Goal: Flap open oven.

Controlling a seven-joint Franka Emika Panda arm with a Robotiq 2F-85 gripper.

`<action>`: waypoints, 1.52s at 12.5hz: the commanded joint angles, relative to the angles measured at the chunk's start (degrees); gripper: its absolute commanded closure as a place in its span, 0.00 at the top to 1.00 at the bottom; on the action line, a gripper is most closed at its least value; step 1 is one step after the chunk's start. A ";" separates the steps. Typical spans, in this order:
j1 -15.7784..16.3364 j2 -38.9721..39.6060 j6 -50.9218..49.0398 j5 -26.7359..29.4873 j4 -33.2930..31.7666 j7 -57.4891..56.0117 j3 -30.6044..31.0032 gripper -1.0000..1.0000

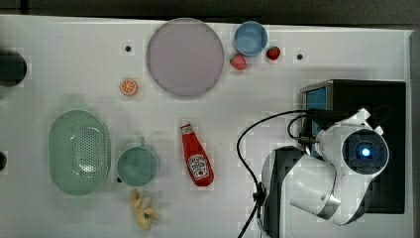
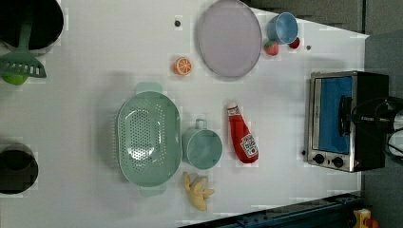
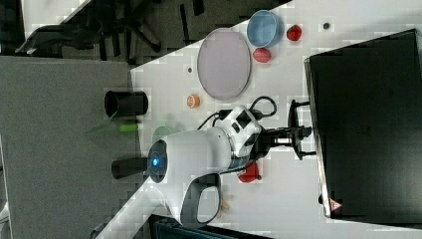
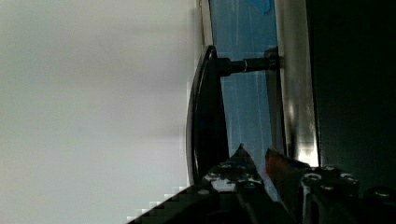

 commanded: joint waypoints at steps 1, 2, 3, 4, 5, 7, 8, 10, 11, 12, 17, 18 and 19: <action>0.71 0.53 -0.36 -0.10 0.15 -2.03 0.74 0.17; 1.11 0.58 -0.38 -0.18 0.03 -1.72 0.98 0.17; 1.66 0.58 -0.56 -0.97 -0.24 -1.72 1.38 0.17; 2.34 0.58 -0.57 -2.66 -0.52 -1.48 1.66 0.17; 3.02 0.59 -0.57 -5.21 -0.65 -0.31 2.09 0.17; 4.28 0.69 -0.65 -11.39 -1.13 6.03 2.85 0.17; 4.95 0.92 -0.89 -14.19 -1.33 10.80 3.15 0.17; 6.32 1.46 -2.50 -19.39 -1.61 20.10 4.54 0.17; 6.95 1.85 -3.60 -22.05 -1.64 24.38 5.50 0.17; 7.58 2.42 -4.72 -24.96 -1.62 28.29 6.50 0.17; 10.55 6.71 -10.83 -38.88 -1.21 46.30 11.21 0.17; 11.15 7.87 -11.75 -40.37 -0.99 48.92 12.02 0.17; 11.74 9.14 -12.25 -41.06 -0.83 51.62 12.63 0.17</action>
